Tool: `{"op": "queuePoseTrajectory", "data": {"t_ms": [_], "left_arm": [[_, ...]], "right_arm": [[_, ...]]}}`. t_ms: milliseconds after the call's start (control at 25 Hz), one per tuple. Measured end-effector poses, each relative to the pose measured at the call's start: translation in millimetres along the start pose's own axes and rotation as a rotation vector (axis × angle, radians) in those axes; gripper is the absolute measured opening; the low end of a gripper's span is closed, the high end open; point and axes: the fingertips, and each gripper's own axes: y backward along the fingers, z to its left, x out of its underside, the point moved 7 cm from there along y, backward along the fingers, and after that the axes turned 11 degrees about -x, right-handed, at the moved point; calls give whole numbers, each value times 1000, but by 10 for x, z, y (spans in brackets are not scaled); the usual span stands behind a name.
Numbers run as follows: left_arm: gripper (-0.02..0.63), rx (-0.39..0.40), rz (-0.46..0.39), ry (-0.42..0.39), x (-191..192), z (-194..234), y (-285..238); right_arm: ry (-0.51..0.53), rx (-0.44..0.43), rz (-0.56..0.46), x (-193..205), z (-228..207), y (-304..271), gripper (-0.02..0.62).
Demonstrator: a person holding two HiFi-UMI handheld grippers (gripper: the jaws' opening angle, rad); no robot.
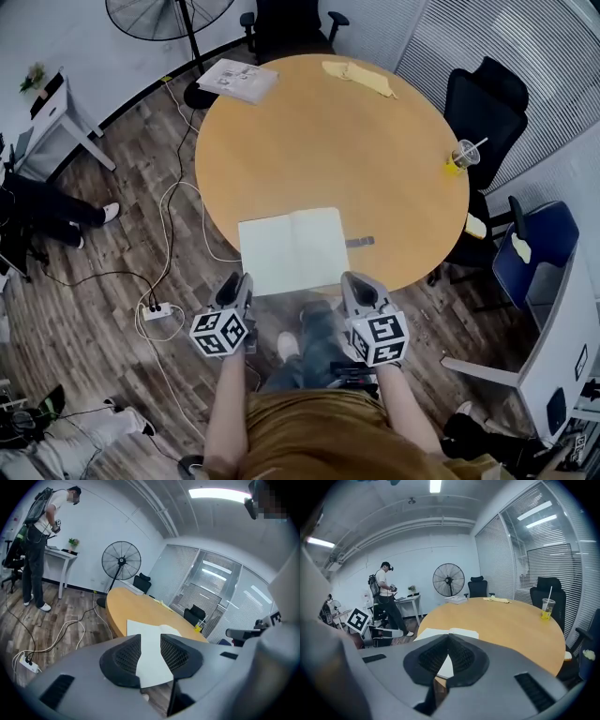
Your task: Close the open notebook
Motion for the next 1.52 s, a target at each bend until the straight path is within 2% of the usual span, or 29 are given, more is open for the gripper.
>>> {"op": "queuePoseTrajectory", "data": {"t_ms": [480, 600, 800, 1240, 1520], "left_arm": [[153, -42, 92, 32, 352, 170, -126], [179, -33, 92, 60, 411, 191, -156], [187, -48, 132, 98, 540, 218, -228], [193, -36, 174, 334, 760, 310, -314], [193, -13, 180, 415, 801, 322, -335]], "right_arm": [[-1, -8, 70, 147, -109, -104, 11], [1, -17, 83, 174, -121, -140, 11], [-2, -25, 105, 215, -184, -173, 12], [-5, -30, 127, 255, -324, -249, 12], [-2, -23, 126, 262, -367, -245, 11]]}}
